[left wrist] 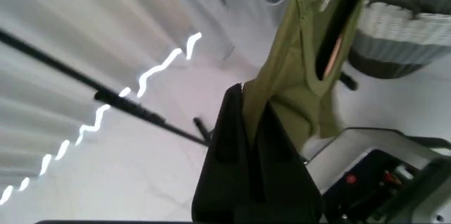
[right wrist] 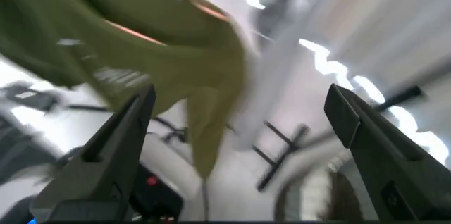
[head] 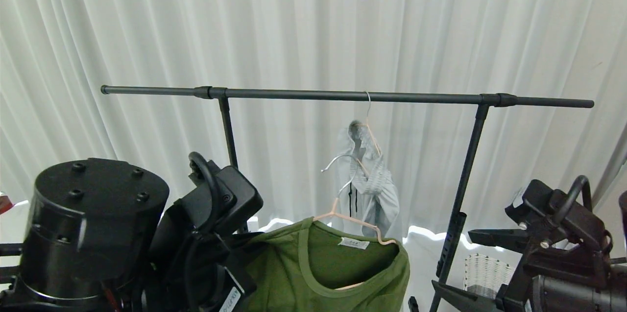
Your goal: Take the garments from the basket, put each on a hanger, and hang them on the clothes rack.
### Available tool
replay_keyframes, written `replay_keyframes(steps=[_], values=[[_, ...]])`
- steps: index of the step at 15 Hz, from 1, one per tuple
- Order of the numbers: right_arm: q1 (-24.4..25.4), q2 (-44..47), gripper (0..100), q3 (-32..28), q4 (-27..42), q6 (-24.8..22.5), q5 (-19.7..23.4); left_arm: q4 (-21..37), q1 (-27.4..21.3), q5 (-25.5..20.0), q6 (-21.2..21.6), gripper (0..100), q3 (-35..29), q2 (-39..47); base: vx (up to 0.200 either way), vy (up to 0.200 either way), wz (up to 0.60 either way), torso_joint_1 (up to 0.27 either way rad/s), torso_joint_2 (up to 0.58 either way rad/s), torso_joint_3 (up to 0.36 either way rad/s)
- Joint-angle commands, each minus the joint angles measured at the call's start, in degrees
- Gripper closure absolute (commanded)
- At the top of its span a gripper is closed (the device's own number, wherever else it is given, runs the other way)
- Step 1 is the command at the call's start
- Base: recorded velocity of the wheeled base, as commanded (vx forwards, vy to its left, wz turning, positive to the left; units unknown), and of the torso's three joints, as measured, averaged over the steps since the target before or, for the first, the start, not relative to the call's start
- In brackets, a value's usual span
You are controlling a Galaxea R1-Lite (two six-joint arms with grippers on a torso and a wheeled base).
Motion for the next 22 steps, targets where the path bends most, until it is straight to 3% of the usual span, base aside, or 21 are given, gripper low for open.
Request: replay_keyframes(steps=[1,5,7,9,13,19,20,22], values=[[0.0,0.4,0,-3.2,2.4,-3.2,4.8,-0.4,-0.3,-3.8,0.5,100,0.9,-3.2,0.0,0.0,0.0,0.0,0.0,0.0],[-0.6,2.6,0,-5.9,3.0,-9.9,14.0,-0.6,-0.2,-14.3,4.8,100,3.8,-10.7,0.0,0.0,0.0,0.0,0.0,0.0],[-0.5,3.8,0,-7.6,3.7,-10.1,17.0,-0.6,-0.3,-16.5,7.6,100,5.2,-12.9,0.0,0.0,0.0,0.0,0.0,0.0],[0.8,5.1,0,-10.1,5.6,-11.0,23.3,-2.6,-0.2,-18.6,10.5,100,5.9,-14.3,0.0,0.0,0.0,0.0,0.0,0.0],[3.4,9.4,0,-10.7,5.5,-14.1,24.1,-5.5,-0.3,-18.6,10.7,100,5.9,-13.9,0.0,0.0,0.0,0.0,0.0,0.0],[4.2,10.0,0,-11.2,5.6,-14.3,25.8,-6.5,-0.3,-18.6,10.7,100,5.9,-13.7,0.0,0.0,0.0,0.0,0.0,0.0],[4.2,10.0,100,-11.2,5.6,-14.3,25.9,-6.5,-0.3,-18.6,10.7,100,5.9,-13.6,0.0,0.0,0.0,0.0,0.0,0.0],[4.2,10.0,100,-11.2,5.6,-14.3,25.7,-6.6,-0.3,-18.6,10.7,100,5.9,-13.6,0.0,0.0,0.0,0.0,0.0,0.0]])
